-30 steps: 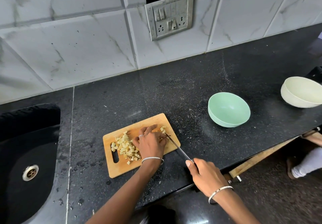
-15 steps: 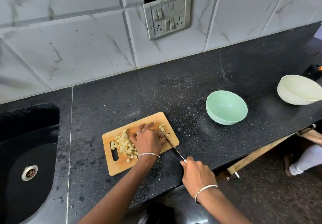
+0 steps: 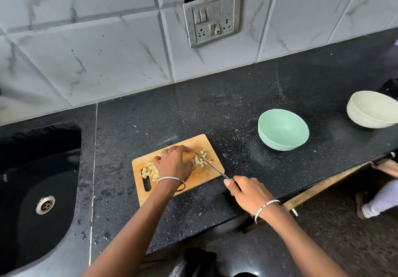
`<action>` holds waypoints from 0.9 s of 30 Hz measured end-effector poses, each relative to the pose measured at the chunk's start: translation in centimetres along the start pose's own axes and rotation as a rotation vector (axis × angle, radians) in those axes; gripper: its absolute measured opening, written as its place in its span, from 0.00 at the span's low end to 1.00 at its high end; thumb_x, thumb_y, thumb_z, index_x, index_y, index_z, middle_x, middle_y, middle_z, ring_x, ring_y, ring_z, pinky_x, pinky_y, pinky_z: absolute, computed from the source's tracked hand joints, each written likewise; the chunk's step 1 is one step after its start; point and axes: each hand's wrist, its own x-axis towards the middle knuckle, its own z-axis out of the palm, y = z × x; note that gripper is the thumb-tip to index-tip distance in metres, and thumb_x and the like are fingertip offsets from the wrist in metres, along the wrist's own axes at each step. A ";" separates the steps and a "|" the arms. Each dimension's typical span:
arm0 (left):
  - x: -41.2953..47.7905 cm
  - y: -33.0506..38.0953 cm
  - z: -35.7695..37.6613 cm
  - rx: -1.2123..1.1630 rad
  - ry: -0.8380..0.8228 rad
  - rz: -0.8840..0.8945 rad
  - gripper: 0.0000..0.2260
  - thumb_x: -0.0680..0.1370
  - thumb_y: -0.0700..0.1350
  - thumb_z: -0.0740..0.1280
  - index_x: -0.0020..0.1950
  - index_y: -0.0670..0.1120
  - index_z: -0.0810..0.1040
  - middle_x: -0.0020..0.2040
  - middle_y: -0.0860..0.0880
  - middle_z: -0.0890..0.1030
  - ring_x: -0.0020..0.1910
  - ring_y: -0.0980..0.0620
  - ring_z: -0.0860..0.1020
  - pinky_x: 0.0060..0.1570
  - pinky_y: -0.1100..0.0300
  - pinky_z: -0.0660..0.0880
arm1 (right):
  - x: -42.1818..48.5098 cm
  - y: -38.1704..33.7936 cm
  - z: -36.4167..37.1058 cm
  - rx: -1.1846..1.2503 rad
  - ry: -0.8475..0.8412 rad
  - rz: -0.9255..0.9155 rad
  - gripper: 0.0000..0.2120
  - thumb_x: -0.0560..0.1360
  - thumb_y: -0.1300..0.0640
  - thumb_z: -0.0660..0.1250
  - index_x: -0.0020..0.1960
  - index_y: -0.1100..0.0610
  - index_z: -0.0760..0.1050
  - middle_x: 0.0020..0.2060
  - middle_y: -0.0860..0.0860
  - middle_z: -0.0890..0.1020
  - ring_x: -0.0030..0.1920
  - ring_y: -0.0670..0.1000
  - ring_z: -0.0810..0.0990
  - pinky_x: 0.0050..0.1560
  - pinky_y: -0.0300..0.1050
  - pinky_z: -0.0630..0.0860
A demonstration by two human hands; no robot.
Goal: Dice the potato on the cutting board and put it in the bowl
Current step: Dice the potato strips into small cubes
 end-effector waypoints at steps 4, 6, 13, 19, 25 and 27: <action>-0.9 -1.0 -0.2 0.161 -0.130 0.017 0.28 0.71 0.62 0.70 0.68 0.56 0.69 0.67 0.51 0.73 0.68 0.46 0.69 0.65 0.44 0.60 | -0.3 -0.9 0.1 -0.043 -0.050 -0.027 0.23 0.80 0.36 0.47 0.42 0.51 0.68 0.45 0.56 0.80 0.48 0.62 0.79 0.46 0.53 0.75; -1.2 -1.1 0.0 0.224 -0.136 0.040 0.29 0.71 0.61 0.70 0.69 0.55 0.67 0.67 0.51 0.74 0.68 0.46 0.69 0.67 0.43 0.58 | -0.6 -0.9 0.3 -0.103 -0.030 -0.007 0.22 0.81 0.37 0.47 0.45 0.51 0.69 0.48 0.56 0.80 0.51 0.63 0.79 0.45 0.53 0.71; -1.7 -1.0 0.3 0.198 -0.008 0.071 0.18 0.74 0.53 0.69 0.63 0.55 0.75 0.58 0.53 0.78 0.59 0.49 0.76 0.65 0.47 0.58 | 0.5 -2.0 0.4 -0.176 0.065 0.020 0.21 0.82 0.40 0.48 0.52 0.54 0.73 0.52 0.58 0.81 0.53 0.64 0.79 0.45 0.52 0.70; -1.2 -1.3 0.3 0.098 0.018 0.116 0.18 0.73 0.52 0.72 0.62 0.56 0.76 0.57 0.55 0.81 0.59 0.50 0.76 0.60 0.51 0.61 | 1.7 -2.7 0.8 0.006 0.052 0.031 0.24 0.81 0.38 0.48 0.46 0.55 0.72 0.49 0.57 0.81 0.52 0.63 0.78 0.47 0.54 0.71; -1.1 -1.2 1.0 0.027 0.040 0.150 0.22 0.70 0.50 0.75 0.62 0.50 0.76 0.57 0.49 0.81 0.57 0.46 0.77 0.55 0.53 0.70 | 1.5 -4.0 2.3 0.188 0.026 0.077 0.26 0.82 0.40 0.48 0.47 0.57 0.78 0.47 0.57 0.82 0.51 0.61 0.79 0.50 0.52 0.73; -1.2 -1.2 1.1 0.003 0.057 0.161 0.24 0.68 0.51 0.77 0.62 0.49 0.77 0.59 0.48 0.80 0.58 0.45 0.77 0.55 0.53 0.72 | 1.2 -4.3 3.1 0.145 0.038 0.104 0.25 0.82 0.41 0.47 0.48 0.57 0.75 0.49 0.59 0.81 0.53 0.62 0.79 0.48 0.52 0.71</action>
